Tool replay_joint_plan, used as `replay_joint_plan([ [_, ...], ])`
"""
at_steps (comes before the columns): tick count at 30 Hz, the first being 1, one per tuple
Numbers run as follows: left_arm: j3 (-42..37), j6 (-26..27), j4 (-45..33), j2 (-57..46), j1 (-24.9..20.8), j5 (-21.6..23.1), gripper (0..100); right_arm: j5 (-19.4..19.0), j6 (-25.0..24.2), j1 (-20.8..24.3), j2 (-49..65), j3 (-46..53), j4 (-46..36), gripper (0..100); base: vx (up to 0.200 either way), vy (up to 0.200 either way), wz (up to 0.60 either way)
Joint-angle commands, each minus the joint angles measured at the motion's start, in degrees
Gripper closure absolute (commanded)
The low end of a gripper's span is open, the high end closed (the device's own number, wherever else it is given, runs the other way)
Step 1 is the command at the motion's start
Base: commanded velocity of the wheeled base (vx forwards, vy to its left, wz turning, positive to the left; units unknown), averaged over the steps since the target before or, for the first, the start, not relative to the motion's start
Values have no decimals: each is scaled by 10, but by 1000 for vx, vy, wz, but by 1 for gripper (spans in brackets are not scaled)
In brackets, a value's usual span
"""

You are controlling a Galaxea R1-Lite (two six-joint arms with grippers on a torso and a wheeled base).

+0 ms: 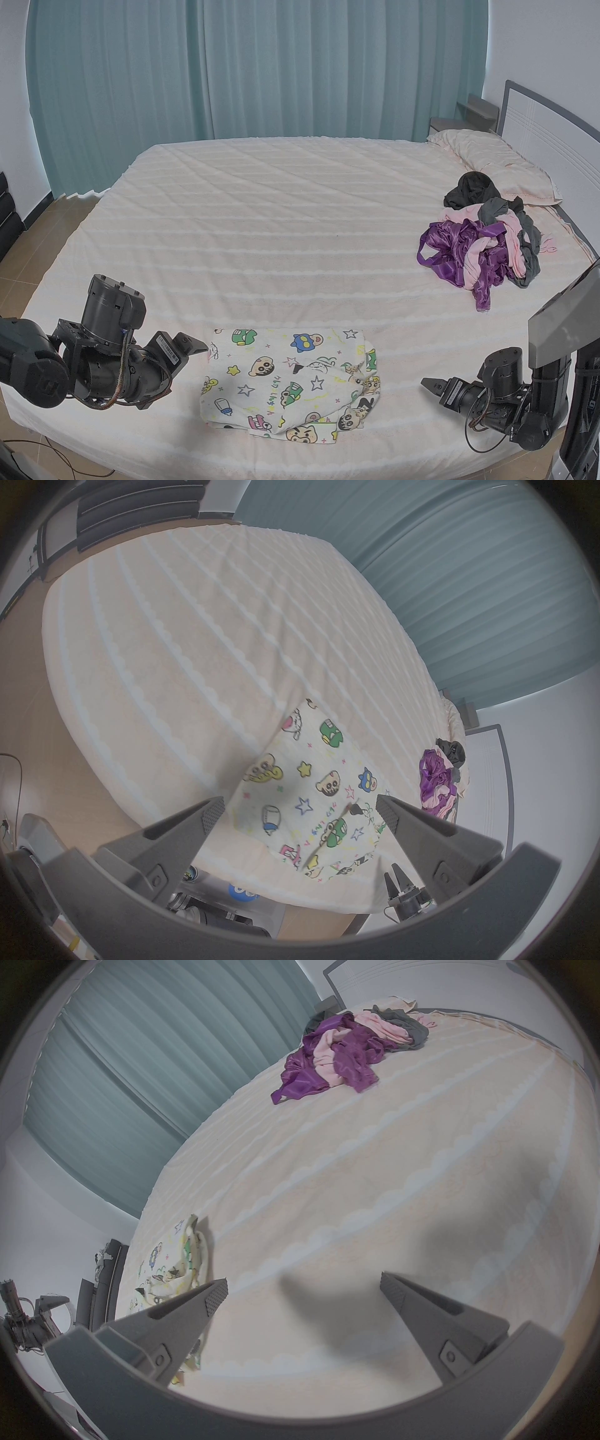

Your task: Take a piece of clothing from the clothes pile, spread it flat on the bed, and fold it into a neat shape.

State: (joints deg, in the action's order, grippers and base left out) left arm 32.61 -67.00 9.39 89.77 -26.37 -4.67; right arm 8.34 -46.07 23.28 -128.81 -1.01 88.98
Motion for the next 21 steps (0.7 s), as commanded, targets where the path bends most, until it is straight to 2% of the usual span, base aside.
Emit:
replay_joint_plan([
  [1, -2, 0, 0, 1, -1, 0, 0, 0, 5, 2, 22, 7, 3, 0, 0, 0, 0],
  [6, -4, 1, -1, 0, -1, 7, 0, 0, 28, 11, 47, 2, 3, 0, 0, 0, 0],
  [9, -7, 0, -2, -3, -1, 47, 0, -3, 85, 18, 65, -18, 1, 0, 0, 0, 0],
  [10, -7, 0, -2, -3, -1, 47, 0, -3, 85, 18, 65, -18, 1, 0, 0, 0, 0],
  [14, -11, 1, -3, -3, -1, 55, 0, -8, 166, 46, 70, -73, -14, 0, 0, 0, 0],
  [17, -12, 1, -3, -3, -1, 55, 0, -9, 186, 62, 70, -115, -56, 0, 0, 0, 0],
  [19, -13, 1, -3, -3, -1, 55, 0, -8, 190, 93, 77, -180, -137, 0, 0, 0, 0],
  [20, -13, 1, -3, -3, -1, 55, 0, -8, 190, 93, 77, -180, -137, 0, 0, 0, 0],
  [21, -13, 2, -4, -3, -1, 55, 0, -9, 191, 111, 85, -211, -174, 0, 0, 0, 0],
])
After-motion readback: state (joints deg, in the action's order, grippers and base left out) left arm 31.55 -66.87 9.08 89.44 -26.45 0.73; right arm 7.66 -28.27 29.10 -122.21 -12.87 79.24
